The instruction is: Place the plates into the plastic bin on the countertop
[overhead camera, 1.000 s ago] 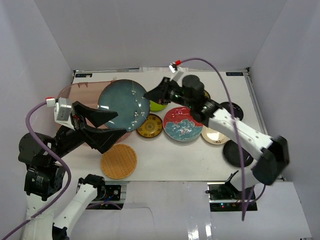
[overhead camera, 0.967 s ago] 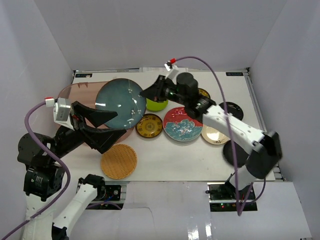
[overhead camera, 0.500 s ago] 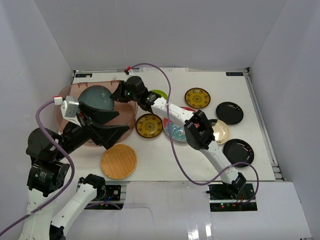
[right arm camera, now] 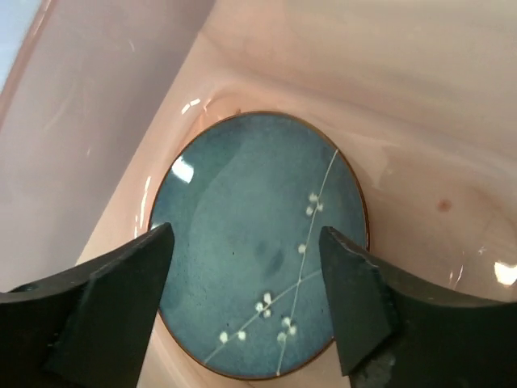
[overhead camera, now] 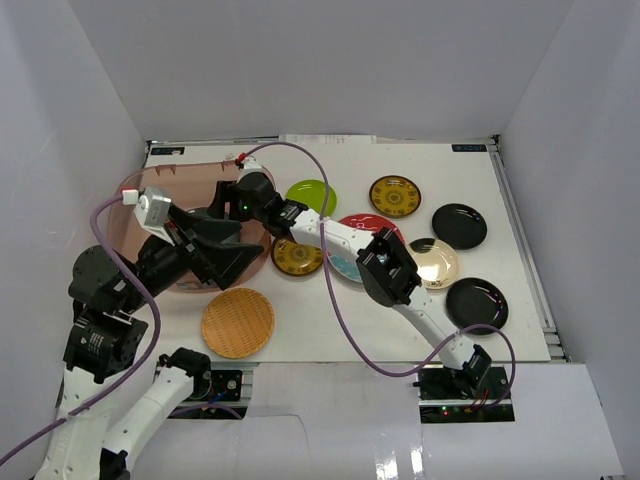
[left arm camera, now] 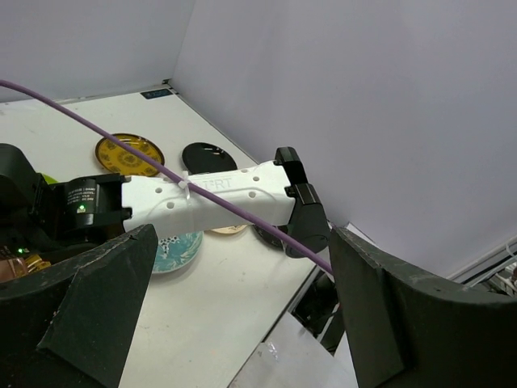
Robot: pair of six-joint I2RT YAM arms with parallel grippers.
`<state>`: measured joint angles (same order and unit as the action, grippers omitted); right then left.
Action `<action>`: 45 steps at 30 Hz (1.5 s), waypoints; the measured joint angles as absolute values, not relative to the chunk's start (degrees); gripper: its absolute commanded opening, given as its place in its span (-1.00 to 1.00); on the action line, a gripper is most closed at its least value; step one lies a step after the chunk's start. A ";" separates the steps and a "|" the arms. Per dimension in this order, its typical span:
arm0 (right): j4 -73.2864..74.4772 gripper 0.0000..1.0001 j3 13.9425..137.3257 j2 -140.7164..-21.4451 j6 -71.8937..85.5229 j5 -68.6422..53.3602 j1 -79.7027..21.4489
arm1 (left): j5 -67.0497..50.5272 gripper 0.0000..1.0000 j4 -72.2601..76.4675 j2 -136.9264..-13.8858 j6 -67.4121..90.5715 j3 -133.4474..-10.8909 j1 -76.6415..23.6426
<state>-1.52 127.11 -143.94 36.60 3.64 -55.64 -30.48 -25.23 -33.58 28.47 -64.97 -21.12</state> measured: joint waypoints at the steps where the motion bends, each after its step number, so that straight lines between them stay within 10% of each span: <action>1: -1.98 0.66 126.89 -143.55 35.97 4.27 -55.70 | -30.22 0.96 -25.26 -33.52 28.42 -64.95 -21.12; 10: -3.92 0.60 121.12 -133.45 30.00 6.79 -56.16 | -24.29 0.96 -27.42 -33.54 25.21 -68.60 -21.15; 17: -17.72 -0.20 68.25 -90.83 31.35 3.79 -58.48 | -18.31 0.96 -27.29 -27.81 23.14 -65.47 -21.17; 23: -31.07 0.43 41.30 -82.02 42.24 2.70 -65.84 | -16.99 0.96 -27.73 -23.92 23.38 -55.81 -21.17; 30: -38.39 0.43 35.51 -98.50 55.00 1.72 -68.84 | -17.15 0.96 -29.39 -20.27 24.23 -46.98 -21.19; 34: -46.28 -0.06 40.71 -107.85 61.36 1.26 -69.84 | -16.49 0.96 -28.95 -16.34 24.08 -44.16 -21.19; 35: -47.83 -0.49 42.13 -110.13 62.81 1.32 -70.00 | -16.10 0.96 -28.75 -15.92 24.01 -43.53 -21.19; 45: -47.00 -0.85 30.11 -96.53 67.68 7.66 -70.22 | -14.17 0.96 -30.02 -18.94 24.27 -46.04 -21.19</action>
<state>-47.00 30.11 -96.53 67.68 7.66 -70.22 -14.17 -30.02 -18.94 24.27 -46.04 -21.19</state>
